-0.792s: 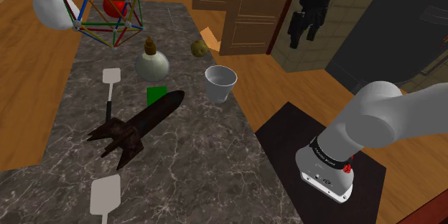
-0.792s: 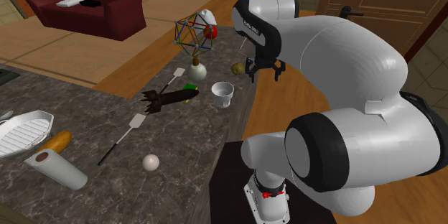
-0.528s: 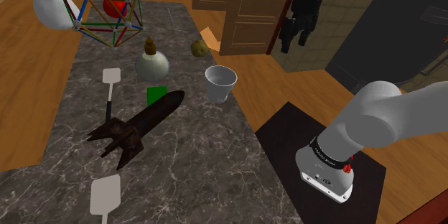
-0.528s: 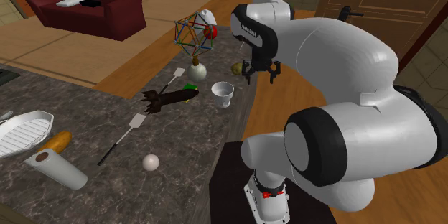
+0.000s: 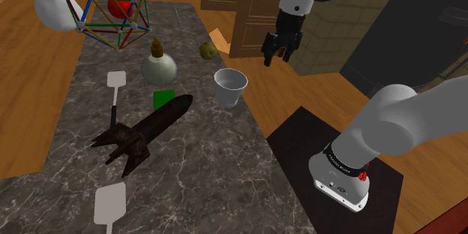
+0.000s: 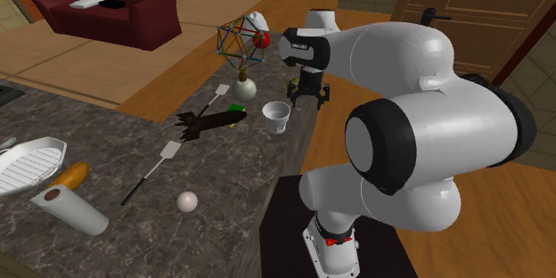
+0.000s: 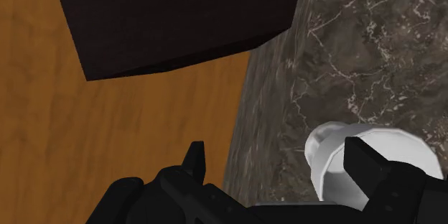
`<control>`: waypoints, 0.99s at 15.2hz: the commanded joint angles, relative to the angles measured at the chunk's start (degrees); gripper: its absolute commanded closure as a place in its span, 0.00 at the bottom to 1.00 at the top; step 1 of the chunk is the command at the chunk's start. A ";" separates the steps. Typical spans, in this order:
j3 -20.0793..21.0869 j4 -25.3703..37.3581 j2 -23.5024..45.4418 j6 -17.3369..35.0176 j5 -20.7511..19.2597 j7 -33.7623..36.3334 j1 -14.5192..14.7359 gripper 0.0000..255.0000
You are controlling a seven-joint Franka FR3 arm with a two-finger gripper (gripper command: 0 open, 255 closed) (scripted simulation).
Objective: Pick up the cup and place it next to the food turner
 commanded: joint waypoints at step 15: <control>1.26 -1.60 19.66 27.49 9.43 0.49 3.31 0.00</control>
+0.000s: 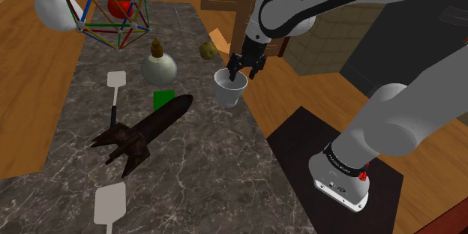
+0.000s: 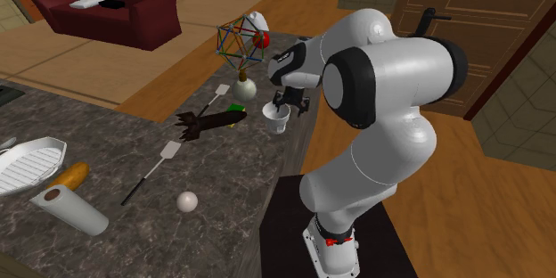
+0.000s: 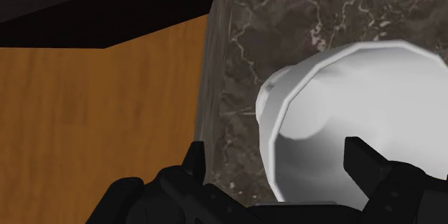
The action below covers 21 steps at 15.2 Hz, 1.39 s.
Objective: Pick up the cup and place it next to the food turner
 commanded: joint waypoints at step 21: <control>0.07 0.10 -0.32 -0.35 -0.04 0.20 0.03 1.00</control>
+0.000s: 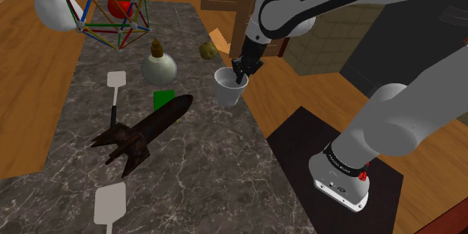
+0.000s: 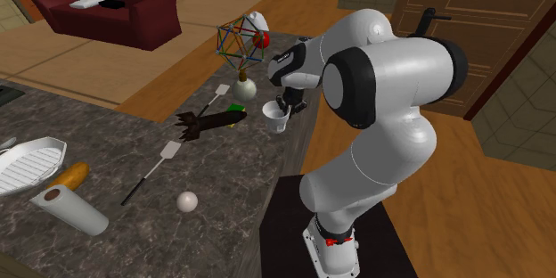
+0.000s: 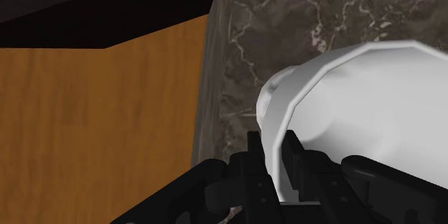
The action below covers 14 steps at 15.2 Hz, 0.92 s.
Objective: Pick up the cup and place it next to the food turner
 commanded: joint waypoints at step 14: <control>-0.15 6.53 -6.02 -12.40 -1.87 2.51 -0.60 1.00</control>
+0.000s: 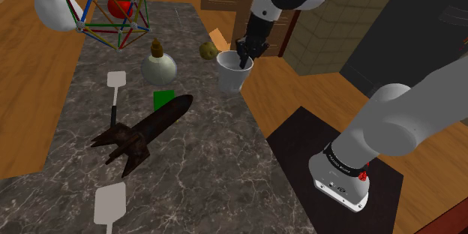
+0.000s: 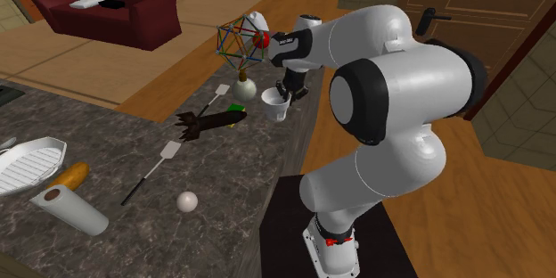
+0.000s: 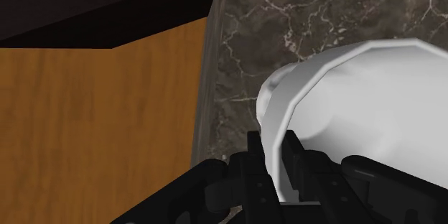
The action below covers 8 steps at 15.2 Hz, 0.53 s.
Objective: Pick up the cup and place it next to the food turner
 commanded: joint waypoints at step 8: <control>-0.18 5.17 -2.18 -7.27 -0.77 1.21 -0.24 1.00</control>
